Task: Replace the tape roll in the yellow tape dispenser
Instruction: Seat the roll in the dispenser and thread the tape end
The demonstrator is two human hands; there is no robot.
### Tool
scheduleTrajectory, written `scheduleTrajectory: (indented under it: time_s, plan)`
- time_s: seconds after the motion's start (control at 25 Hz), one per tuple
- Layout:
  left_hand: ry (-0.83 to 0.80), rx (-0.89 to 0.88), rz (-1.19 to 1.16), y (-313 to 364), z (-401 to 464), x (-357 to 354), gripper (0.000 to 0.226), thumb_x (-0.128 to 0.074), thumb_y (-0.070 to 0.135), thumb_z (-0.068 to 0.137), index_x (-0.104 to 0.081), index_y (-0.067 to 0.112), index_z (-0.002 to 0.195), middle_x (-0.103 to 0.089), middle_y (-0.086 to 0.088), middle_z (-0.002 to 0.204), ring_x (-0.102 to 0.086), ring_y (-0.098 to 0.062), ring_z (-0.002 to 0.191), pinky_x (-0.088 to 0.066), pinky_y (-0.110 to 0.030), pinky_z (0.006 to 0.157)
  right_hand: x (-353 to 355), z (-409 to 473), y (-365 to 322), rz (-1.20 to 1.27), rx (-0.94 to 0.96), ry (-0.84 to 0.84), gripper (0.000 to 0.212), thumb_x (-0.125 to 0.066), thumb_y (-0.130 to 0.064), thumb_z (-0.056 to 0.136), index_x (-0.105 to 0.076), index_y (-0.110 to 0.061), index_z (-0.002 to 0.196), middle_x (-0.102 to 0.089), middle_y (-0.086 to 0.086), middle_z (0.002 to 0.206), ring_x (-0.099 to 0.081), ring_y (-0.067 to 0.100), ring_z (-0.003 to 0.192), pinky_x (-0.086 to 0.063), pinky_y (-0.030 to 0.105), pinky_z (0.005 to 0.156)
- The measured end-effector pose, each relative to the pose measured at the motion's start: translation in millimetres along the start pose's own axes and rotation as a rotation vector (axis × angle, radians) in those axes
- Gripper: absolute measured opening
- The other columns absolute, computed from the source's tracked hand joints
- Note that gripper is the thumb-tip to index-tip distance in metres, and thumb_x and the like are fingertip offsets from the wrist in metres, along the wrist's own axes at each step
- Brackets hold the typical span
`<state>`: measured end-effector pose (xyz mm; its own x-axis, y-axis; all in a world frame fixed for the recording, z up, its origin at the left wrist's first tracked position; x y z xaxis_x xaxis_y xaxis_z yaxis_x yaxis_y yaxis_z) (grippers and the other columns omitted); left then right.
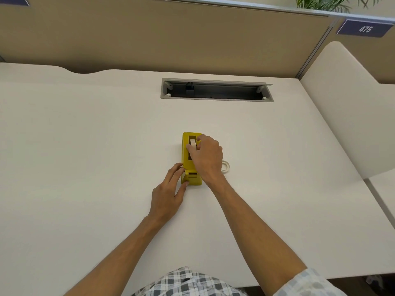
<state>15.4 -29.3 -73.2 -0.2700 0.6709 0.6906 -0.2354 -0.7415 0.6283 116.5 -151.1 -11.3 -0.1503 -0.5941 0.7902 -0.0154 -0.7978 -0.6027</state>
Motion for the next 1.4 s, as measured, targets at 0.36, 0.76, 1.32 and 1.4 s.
scheduleTrajectory:
  time_s: [0.36,0.76,1.32,1.4]
  plan:
    - [-0.004,-0.001,0.005,1,0,1,0.039,-0.063,0.024,0.091,-0.055,0.014,0.128,-0.051,0.001,0.141,-0.068,-0.016,0.089,-0.057,-0.026,0.059,-4,3,-2,-0.037,0.076,-0.107,0.026,-0.059,-0.033,0.09,-0.067,-0.009,0.093,-0.058,0.005,0.095,-0.059,0.027,0.079,-0.046,0.035,0.067]
    - [-0.008,0.012,0.02,-1,0,0,0.038,-0.063,0.025,0.091,-0.054,0.015,0.127,-0.051,0.002,0.141,-0.069,-0.016,0.088,-0.051,-0.022,0.056,-2,-5,-10,-0.122,0.23,-0.127,0.05,-0.065,-0.04,0.082,-0.056,-0.015,0.124,-0.058,0.003,0.111,-0.062,0.025,0.085,-0.048,0.034,0.068]
    - [-0.055,0.056,-0.09,0,-4,1,0.044,-0.057,0.011,0.092,-0.051,0.015,0.135,-0.048,0.002,0.145,-0.058,-0.015,0.118,-0.055,-0.026,0.083,2,-11,-4,-0.064,0.243,-0.132,0.034,-0.063,-0.026,0.085,-0.058,-0.016,0.118,-0.058,0.004,0.107,-0.061,0.028,0.078,-0.052,0.039,0.07]
    - [-0.043,0.075,-0.143,1,-4,3,0.043,-0.051,0.007,0.092,-0.05,0.016,0.135,-0.05,0.003,0.143,-0.053,-0.013,0.125,-0.053,-0.029,0.092,3,-15,-3,-0.051,0.256,-0.119,0.034,-0.063,-0.025,0.086,-0.059,-0.017,0.119,-0.059,0.004,0.107,-0.062,0.026,0.078,-0.053,0.039,0.07]
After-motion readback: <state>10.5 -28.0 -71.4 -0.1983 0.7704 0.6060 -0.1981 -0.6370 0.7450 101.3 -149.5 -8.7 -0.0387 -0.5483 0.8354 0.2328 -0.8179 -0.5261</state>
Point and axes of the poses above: each hand's wrist, its own z-axis towards the middle knuckle, its own x-axis out of the back of the hand, y = z × x, the point moved 7 cm from there along z, towards the middle knuckle
